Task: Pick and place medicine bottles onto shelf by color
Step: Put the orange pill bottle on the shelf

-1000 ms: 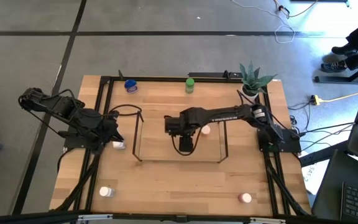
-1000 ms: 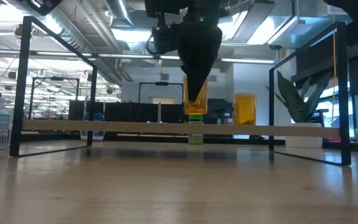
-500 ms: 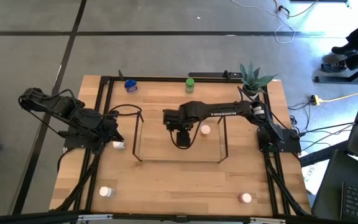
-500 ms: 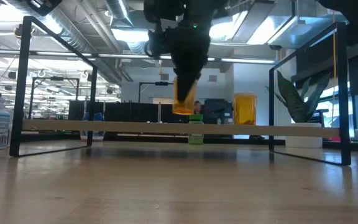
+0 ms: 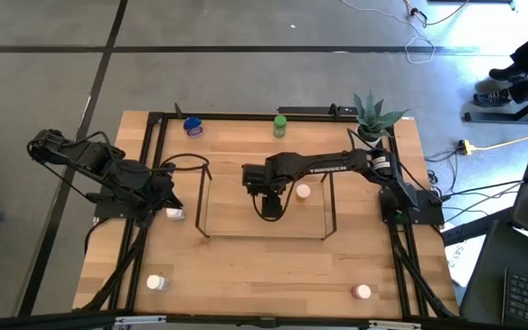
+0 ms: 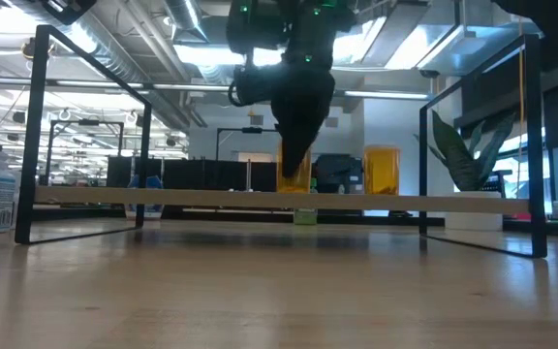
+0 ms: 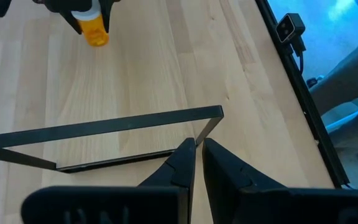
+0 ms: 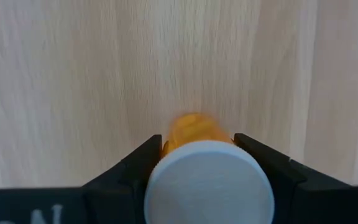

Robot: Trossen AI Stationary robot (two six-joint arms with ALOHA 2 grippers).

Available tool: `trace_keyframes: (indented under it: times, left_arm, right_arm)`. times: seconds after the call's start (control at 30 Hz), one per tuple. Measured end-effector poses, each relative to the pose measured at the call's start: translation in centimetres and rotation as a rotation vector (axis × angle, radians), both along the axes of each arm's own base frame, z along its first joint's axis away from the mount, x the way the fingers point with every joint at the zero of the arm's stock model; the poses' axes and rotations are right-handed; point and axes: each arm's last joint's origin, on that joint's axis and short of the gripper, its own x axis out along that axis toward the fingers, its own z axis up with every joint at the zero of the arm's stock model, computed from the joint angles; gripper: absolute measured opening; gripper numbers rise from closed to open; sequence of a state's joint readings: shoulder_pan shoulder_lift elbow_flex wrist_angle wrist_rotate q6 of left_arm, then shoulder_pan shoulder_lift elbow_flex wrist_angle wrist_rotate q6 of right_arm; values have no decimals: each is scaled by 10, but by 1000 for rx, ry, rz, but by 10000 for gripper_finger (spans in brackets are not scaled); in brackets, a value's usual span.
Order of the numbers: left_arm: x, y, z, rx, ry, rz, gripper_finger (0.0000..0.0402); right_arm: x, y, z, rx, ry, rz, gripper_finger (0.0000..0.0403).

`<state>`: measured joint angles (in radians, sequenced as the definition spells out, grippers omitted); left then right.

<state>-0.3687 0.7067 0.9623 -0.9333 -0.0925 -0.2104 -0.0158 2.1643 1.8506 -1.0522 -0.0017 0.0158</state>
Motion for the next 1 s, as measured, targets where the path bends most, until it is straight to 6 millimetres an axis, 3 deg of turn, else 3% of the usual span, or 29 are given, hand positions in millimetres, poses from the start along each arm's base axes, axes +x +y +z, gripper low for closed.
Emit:
trace_keyframes:
  times: [0.63, 1.0]
  left_arm:
    - [0, 0, 0, -1, -2, 0, 25]
    - [0, 0, 0, 0, -2, 0, 25]
  right_arm:
    - [3, -1, -1, -18, -34, 43, 196]
    - [3, -1, 0, -19, -36, 42, 241]
